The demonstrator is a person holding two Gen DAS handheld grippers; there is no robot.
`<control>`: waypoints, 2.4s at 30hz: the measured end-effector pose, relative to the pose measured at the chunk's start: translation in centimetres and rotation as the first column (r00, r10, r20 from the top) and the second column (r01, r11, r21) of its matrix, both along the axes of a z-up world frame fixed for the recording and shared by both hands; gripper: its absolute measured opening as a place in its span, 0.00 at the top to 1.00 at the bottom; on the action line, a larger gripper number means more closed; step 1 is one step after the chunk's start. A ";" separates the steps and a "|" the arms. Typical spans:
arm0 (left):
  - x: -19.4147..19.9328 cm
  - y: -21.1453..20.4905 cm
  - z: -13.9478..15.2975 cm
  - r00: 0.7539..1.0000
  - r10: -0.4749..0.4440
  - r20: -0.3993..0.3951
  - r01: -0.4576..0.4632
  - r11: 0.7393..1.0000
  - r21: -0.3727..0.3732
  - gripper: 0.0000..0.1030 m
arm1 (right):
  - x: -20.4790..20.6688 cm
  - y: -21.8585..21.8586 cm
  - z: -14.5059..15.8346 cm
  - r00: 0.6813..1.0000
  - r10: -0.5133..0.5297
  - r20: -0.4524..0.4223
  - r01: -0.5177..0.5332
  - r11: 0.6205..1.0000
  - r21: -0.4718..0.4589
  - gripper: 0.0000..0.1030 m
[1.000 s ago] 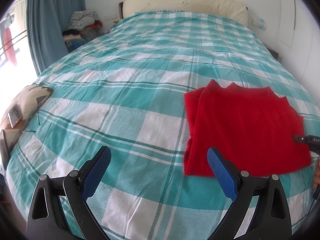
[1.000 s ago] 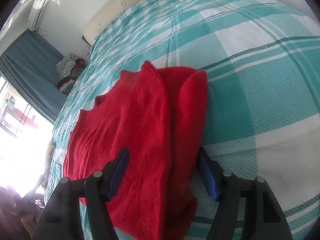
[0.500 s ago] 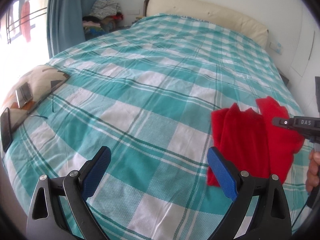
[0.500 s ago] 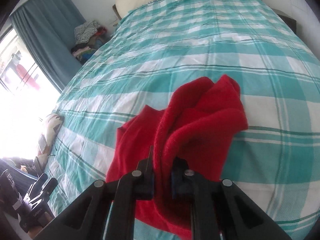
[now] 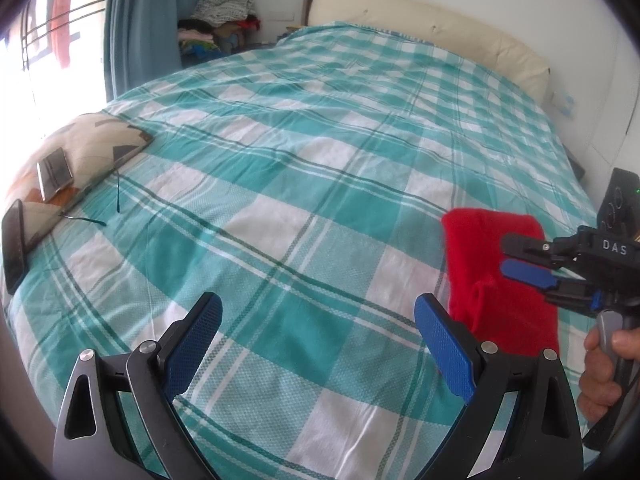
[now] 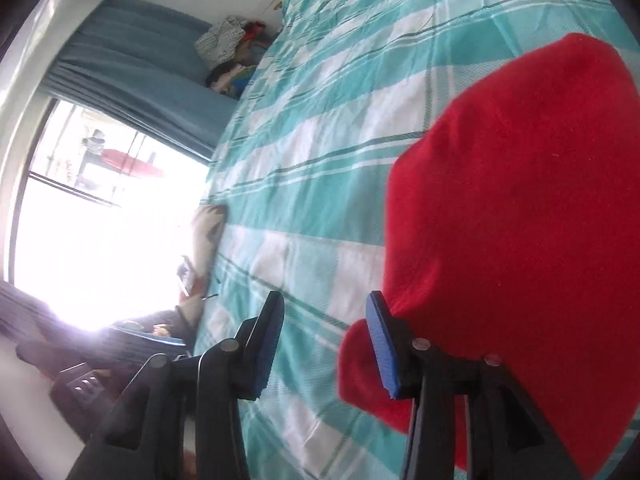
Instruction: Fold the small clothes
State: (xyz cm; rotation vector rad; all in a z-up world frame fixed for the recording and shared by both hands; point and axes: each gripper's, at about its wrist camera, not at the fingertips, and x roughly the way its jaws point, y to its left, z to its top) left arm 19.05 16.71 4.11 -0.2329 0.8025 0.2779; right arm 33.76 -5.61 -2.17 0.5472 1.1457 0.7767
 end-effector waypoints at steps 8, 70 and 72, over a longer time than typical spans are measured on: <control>-0.1 -0.6 -0.1 1.000 -0.017 0.010 0.017 1.000 -0.010 0.05 | -4.8 2.2 1.1 0.905 0.250 0.344 -0.048 0.864 -0.501 0.62; 9.7 -8.7 -4.7 0.937 -0.317 -0.148 0.315 0.948 -0.040 0.24 | -4.2 -9.7 -1.9 0.929 -0.094 0.358 0.264 0.846 -0.463 0.46; 7.3 -8.8 -2.0 0.960 -0.279 -0.037 0.281 0.958 0.063 0.00 | -6.3 -11.2 -0.3 0.905 -0.112 0.410 0.313 0.829 -0.463 0.17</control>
